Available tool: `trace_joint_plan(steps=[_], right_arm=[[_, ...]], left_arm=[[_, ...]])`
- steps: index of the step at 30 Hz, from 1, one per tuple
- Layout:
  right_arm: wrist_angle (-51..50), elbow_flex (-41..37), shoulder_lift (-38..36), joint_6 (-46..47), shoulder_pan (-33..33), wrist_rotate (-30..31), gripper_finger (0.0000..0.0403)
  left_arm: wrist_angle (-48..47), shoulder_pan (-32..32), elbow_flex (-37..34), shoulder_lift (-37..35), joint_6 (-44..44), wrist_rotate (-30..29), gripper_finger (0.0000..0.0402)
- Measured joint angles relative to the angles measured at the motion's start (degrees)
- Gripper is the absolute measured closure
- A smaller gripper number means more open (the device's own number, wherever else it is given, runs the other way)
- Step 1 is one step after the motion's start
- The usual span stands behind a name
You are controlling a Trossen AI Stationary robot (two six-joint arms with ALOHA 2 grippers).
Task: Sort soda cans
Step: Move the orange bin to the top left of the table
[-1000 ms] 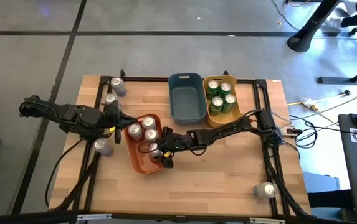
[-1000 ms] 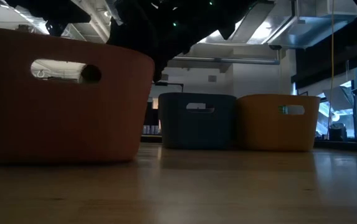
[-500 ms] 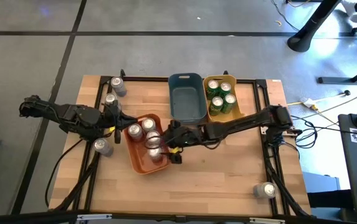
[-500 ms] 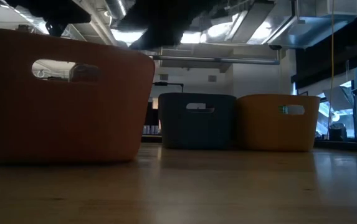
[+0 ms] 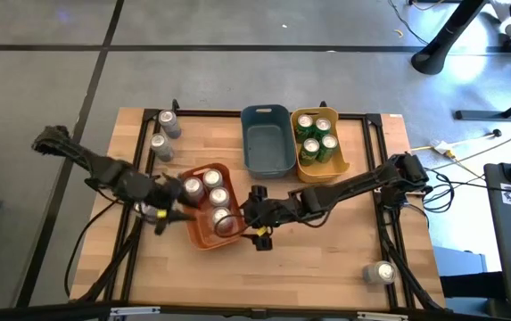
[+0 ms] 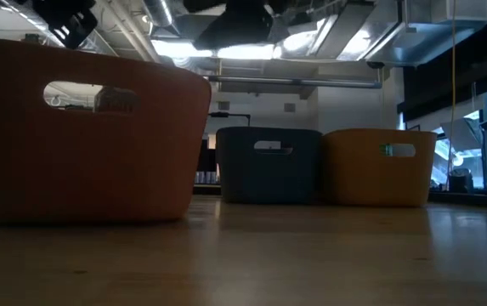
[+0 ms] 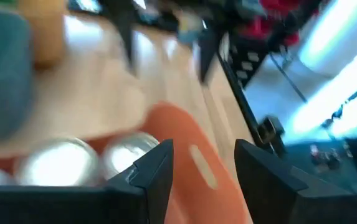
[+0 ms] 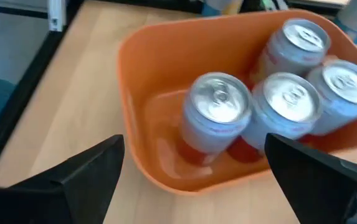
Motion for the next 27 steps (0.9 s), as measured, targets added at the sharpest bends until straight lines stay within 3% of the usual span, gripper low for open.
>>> trace_joint_plan(steps=[10, 19, 27], right_arm=[[-3.81, -0.02, 0.0, 3.45, 0.0, -0.02, 0.0016], [-3.85, -0.02, 0.0, 7.36, 3.17, 1.28, 0.0016], [-3.7, -0.01, 0.0, 11.43, 5.85, 7.26, 0.0016]], left_arm=[[-2.08, -15.46, 11.55, 20.98, -4.71, -1.64, 0.0273], [-8.21, -17.08, 17.09, 34.18, -10.88, -6.76, 0.0298], [-7.88, -16.82, 17.09, 35.88, -15.19, -6.97, 0.0312]])
